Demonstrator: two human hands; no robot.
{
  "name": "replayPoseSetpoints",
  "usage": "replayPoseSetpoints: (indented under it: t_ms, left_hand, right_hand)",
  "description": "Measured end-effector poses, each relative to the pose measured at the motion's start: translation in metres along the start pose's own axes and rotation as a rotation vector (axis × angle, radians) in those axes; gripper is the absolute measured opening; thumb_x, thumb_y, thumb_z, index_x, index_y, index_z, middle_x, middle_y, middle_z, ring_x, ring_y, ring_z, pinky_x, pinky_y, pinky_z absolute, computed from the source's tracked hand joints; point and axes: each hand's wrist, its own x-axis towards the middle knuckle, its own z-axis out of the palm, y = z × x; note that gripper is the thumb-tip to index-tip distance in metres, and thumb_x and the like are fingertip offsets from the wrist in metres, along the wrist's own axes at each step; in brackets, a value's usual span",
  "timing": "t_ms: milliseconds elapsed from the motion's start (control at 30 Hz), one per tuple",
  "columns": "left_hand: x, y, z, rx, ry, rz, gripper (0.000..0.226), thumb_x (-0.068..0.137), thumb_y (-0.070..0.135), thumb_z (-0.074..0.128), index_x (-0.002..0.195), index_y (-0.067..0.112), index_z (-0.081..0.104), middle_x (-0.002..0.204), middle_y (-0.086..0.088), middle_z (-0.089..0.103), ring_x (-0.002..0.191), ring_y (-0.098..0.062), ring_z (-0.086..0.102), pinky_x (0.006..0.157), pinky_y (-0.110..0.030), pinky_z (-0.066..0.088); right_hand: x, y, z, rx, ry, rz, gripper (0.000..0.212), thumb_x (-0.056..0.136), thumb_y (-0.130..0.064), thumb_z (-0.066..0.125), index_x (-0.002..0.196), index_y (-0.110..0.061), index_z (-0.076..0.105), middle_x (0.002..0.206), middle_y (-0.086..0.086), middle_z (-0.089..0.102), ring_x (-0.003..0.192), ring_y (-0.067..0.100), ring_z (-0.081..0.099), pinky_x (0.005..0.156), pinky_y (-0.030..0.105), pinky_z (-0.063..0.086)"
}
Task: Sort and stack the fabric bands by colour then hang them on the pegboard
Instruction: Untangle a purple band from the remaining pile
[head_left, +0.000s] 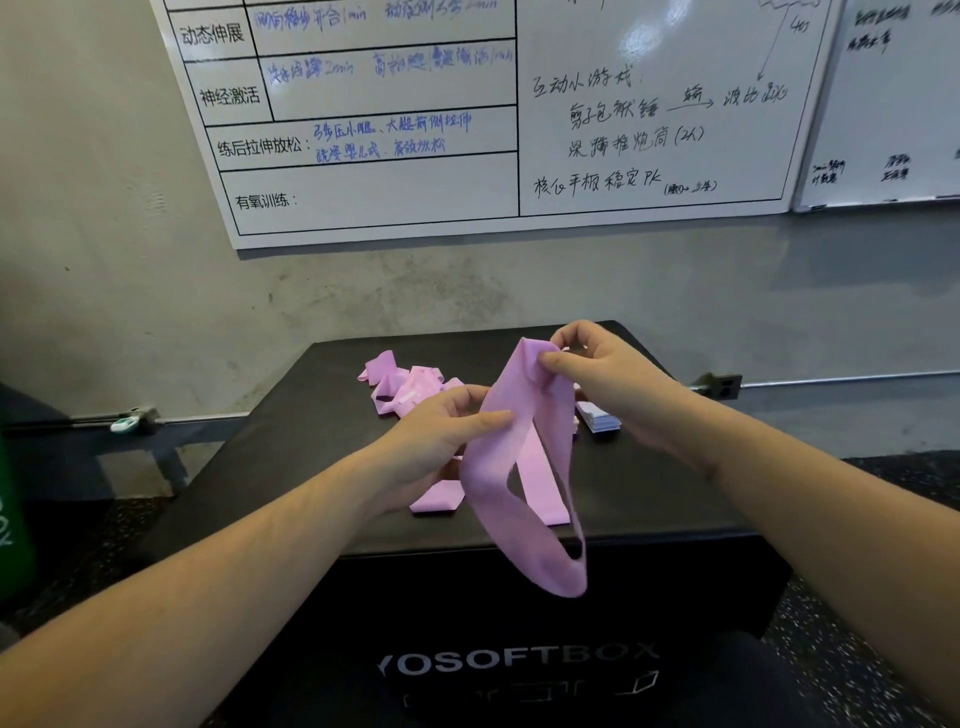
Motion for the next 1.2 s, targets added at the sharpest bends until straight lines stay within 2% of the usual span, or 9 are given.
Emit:
replayPoseSetpoints:
  t_ms: [100, 233, 367, 467, 700, 867, 967, 1100, 1200]
  left_hand:
    - [0.000, -0.004, -0.001, 0.047, 0.022, -0.012, 0.008, 0.097, 0.023, 0.067, 0.105, 0.023, 0.068, 0.110, -0.010, 0.075, 0.092, -0.024, 0.067, 0.072, -0.031, 0.052]
    - [0.005, -0.007, -0.001, -0.034, 0.094, -0.034, 0.007, 0.101, 0.019, 0.060, 0.107, 0.018, 0.064, 0.102, -0.014, 0.072, 0.102, -0.039, 0.070, 0.088, -0.048, 0.054]
    - [0.008, -0.005, -0.002, -0.130, 0.202, 0.007, 0.015, 0.103, 0.015, 0.053, 0.103, 0.024, 0.064, 0.091, 0.001, 0.072, 0.079, -0.016, 0.068, 0.070, -0.032, 0.053]
    - [0.010, -0.002, -0.004, -0.209, 0.260, 0.031, 0.019, 0.103, 0.011, 0.050, 0.098, 0.022, 0.065, 0.093, -0.001, 0.069, 0.074, -0.016, 0.065, 0.064, -0.030, 0.051]
    - [0.010, 0.005, 0.002, -0.248, 0.257, 0.063, 0.024, 0.102, 0.003, 0.047, 0.097, 0.016, 0.067, 0.095, -0.008, 0.067, 0.080, -0.022, 0.061, 0.070, -0.032, 0.054]
    - [0.014, 0.008, 0.009, -0.207, 0.223, 0.065, 0.026, 0.101, 0.002, 0.046, 0.097, 0.016, 0.068, 0.080, -0.006, 0.065, 0.072, -0.020, 0.058, 0.063, -0.028, 0.052]
    - [0.014, 0.008, 0.012, -0.145, 0.167, 0.064, 0.026, 0.101, 0.002, 0.047, 0.099, 0.016, 0.069, 0.081, -0.011, 0.062, 0.073, -0.022, 0.057, 0.061, -0.027, 0.051]
    - [0.013, 0.005, 0.014, -0.051, 0.151, 0.110, 0.031, 0.100, 0.000, 0.046, 0.096, 0.020, 0.070, 0.087, -0.009, 0.067, 0.078, -0.025, 0.060, 0.067, -0.030, 0.052]
    - [0.013, 0.003, 0.012, -0.028, 0.182, 0.158, 0.033, 0.100, 0.001, 0.047, 0.111, 0.024, 0.068, 0.097, -0.001, 0.071, 0.085, -0.021, 0.065, 0.079, -0.040, 0.057]
  right_hand:
    - [-0.002, 0.001, -0.003, -0.063, 0.071, -0.091, 0.005, 0.097, -0.017, 0.060, 0.094, -0.017, 0.056, 0.081, -0.002, 0.067, 0.069, 0.007, 0.061, 0.068, 0.022, 0.048]
    - [-0.010, 0.003, -0.001, -0.103, 0.012, -0.156, 0.003, 0.095, -0.007, 0.053, 0.098, -0.007, 0.052, 0.071, 0.003, 0.060, 0.059, 0.009, 0.055, 0.057, 0.021, 0.045]
    - [-0.016, 0.011, 0.004, -0.197, -0.003, -0.207, 0.009, 0.090, -0.006, 0.055, 0.089, -0.015, 0.051, 0.078, -0.002, 0.050, 0.066, 0.008, 0.041, 0.062, 0.022, 0.035]
    - [-0.020, 0.019, 0.006, -0.180, -0.028, -0.184, 0.018, 0.088, -0.005, 0.060, 0.082, -0.018, 0.049, 0.078, -0.004, 0.049, 0.067, 0.011, 0.044, 0.064, 0.024, 0.037]
    - [-0.023, 0.048, 0.013, -0.342, -0.212, -0.001, 0.042, 0.078, -0.035, 0.081, 0.076, -0.023, 0.041, 0.069, -0.010, 0.042, 0.063, 0.007, 0.038, 0.071, 0.029, 0.042]
    - [-0.029, 0.052, 0.025, -0.141, -0.195, 0.128, 0.053, 0.078, -0.051, 0.080, 0.079, -0.022, 0.036, 0.069, -0.007, 0.037, 0.066, 0.012, 0.033, 0.063, 0.029, 0.030]
    - [-0.026, 0.055, 0.037, 0.208, -0.103, 0.228, 0.046, 0.083, -0.057, 0.073, 0.086, -0.021, 0.044, 0.074, -0.004, 0.047, 0.072, 0.015, 0.044, 0.071, 0.031, 0.038]
    - [-0.018, 0.056, 0.041, 0.393, -0.046, 0.203, 0.032, 0.083, -0.040, 0.079, 0.099, -0.024, 0.057, 0.090, 0.001, 0.066, 0.083, 0.018, 0.062, 0.066, 0.030, 0.047]
    - [-0.017, 0.057, 0.039, 0.379, -0.062, 0.136, 0.016, 0.085, -0.031, 0.079, 0.090, -0.022, 0.067, 0.094, 0.009, 0.074, 0.085, 0.021, 0.068, 0.072, 0.033, 0.051]
